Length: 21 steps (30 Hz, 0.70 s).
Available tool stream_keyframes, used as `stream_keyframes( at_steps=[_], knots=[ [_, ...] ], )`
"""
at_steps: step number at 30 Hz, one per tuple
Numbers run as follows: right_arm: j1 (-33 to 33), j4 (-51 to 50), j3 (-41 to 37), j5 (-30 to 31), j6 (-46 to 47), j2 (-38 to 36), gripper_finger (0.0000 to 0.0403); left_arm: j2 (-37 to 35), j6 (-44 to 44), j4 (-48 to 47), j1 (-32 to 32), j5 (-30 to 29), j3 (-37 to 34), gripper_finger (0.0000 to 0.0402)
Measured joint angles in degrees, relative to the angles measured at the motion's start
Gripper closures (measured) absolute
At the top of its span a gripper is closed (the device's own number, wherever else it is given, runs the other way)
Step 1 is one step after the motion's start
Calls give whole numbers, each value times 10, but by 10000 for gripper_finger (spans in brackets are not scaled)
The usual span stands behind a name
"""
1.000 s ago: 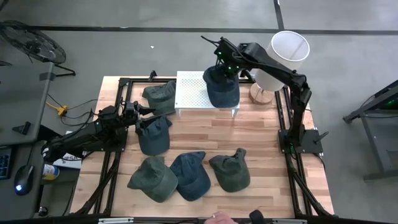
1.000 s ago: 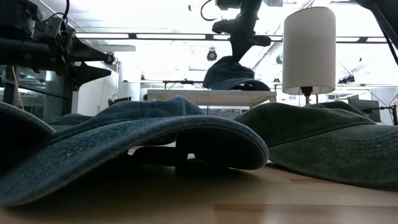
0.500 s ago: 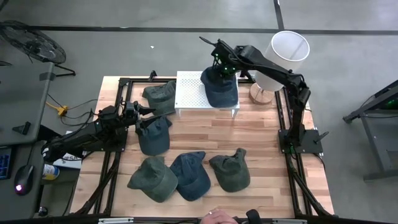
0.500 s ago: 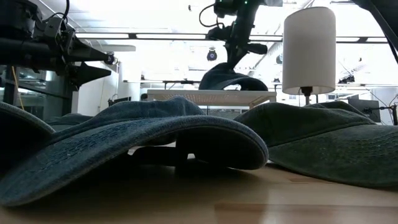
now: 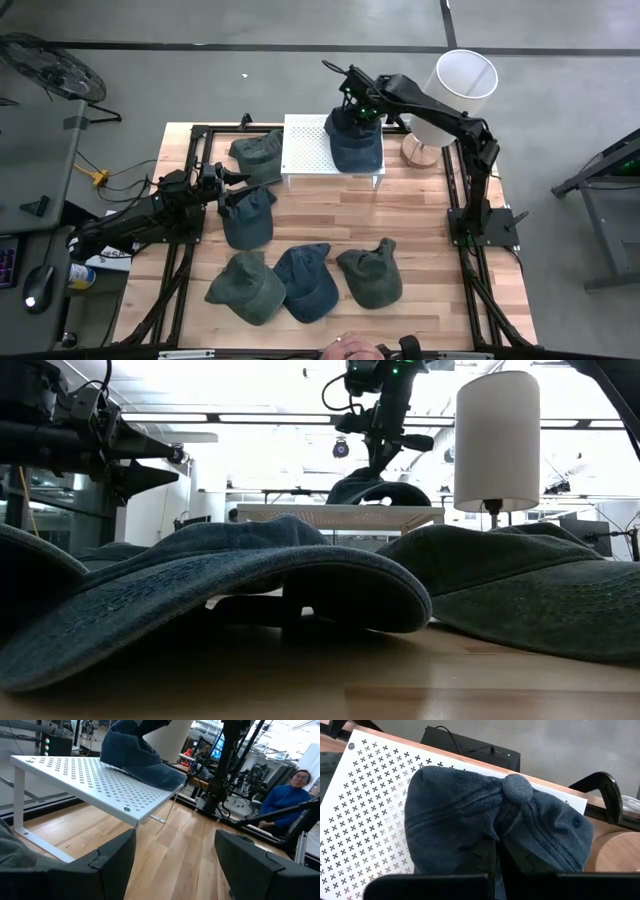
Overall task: Pick & Place hat
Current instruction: Put the dark blue cap on the shelf
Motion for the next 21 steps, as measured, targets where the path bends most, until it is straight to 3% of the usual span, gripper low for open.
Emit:
stream_keyframes(
  at_steps=[8, 21],
  knots=[
    [0, 0, 0, -2, -5, 0, 390, 0, 0, 0, 0, 0, 0, 134],
    [0, -16, 0, -5, -7, 0, 280, 0, 0, 0, 0, 0, 0, 134]
  ],
)
